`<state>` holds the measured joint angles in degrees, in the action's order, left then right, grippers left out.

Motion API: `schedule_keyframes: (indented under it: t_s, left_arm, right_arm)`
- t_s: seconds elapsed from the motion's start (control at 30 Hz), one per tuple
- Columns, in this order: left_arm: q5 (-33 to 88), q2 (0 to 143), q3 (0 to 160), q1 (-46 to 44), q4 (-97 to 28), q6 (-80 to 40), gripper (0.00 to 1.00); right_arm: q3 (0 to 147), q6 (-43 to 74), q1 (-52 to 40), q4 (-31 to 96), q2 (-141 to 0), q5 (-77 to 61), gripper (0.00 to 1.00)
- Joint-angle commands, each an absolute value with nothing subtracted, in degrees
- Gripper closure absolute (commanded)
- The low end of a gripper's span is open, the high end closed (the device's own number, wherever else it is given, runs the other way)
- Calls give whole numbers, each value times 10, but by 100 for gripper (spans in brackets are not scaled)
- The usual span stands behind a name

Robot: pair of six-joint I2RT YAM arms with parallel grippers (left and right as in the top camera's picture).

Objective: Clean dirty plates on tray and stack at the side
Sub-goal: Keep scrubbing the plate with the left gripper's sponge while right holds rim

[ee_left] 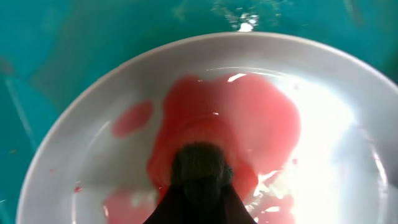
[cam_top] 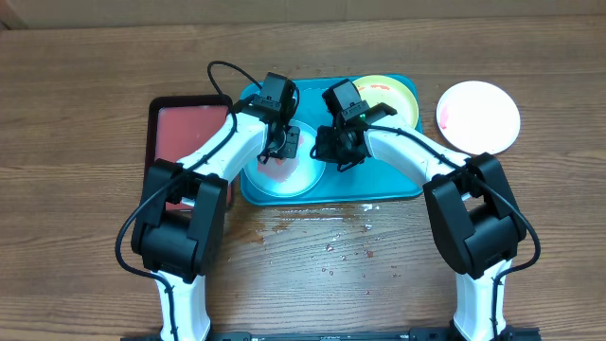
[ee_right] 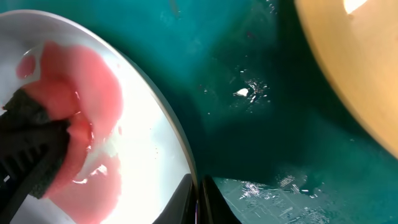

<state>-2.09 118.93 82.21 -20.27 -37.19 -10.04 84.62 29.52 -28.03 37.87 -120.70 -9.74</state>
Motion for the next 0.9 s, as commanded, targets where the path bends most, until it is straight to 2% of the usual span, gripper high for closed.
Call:
schedule_keyframes:
  t_s: [0.0, 0.47, 0.87]
  left_arm:
    - [-127, 1209, 806, -185, -389, -88, 96]
    - [-131, 1209, 806, -135, -366, -90, 96]
    - [33, 1209, 806, -159, -441, -93, 96]
  right_arm:
    - [844, 298, -278, 378, -1206, -77, 96]
    - [844, 298, -278, 377, -1206, -76, 96]
    - [844, 302, -278, 367, -1206, -76, 96]
